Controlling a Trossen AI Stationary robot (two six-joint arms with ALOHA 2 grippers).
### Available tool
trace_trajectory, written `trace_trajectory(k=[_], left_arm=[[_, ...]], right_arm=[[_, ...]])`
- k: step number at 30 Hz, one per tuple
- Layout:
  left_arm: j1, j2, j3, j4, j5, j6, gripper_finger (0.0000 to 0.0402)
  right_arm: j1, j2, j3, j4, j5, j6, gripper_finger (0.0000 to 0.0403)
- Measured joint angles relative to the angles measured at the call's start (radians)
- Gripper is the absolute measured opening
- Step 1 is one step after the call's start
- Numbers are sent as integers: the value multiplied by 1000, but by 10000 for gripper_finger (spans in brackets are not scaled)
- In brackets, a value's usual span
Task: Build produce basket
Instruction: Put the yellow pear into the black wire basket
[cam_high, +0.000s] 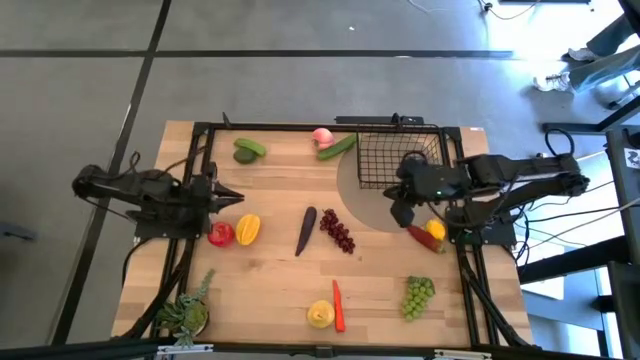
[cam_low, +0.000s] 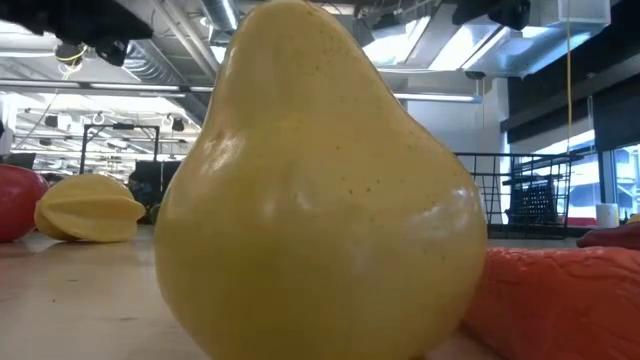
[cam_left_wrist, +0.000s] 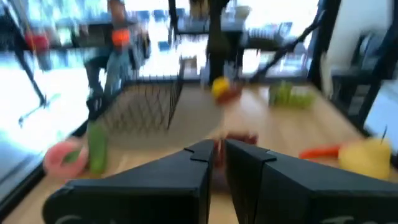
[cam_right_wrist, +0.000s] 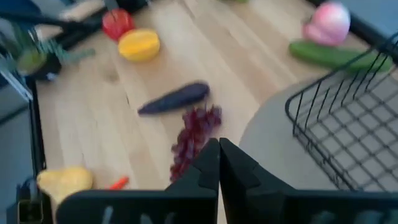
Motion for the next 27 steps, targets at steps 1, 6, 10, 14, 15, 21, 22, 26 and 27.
trace_trajectory(k=[1,6,10,14,15,21,22,26,27], left_arm=[[0,38,37,-38,-19,-27,27],[0,200,185,-249,-80,-204,28],[0,284,260,-370,-80,-322,27],[0,331,305,-430,-78,-396,28],[0,336,309,-439,-76,-402,28],[0,341,315,-440,-70,-424,27],[0,341,315,-441,-70,-424,27],[0,341,315,-440,-70,-424,27],[0,341,315,-440,-70,-424,28]], right_arm=[[-8,21,25,-29,-12,13,0],[-47,120,121,-161,-133,72,11],[-73,180,148,-213,-200,83,39],[-102,231,160,-215,-255,78,78],[-108,242,163,-213,-277,68,88],[-133,314,167,-155,-357,111,138],[-140,327,167,-142,-381,129,141],[-161,369,167,-77,-440,162,144],[-165,377,167,-58,-440,161,144]])
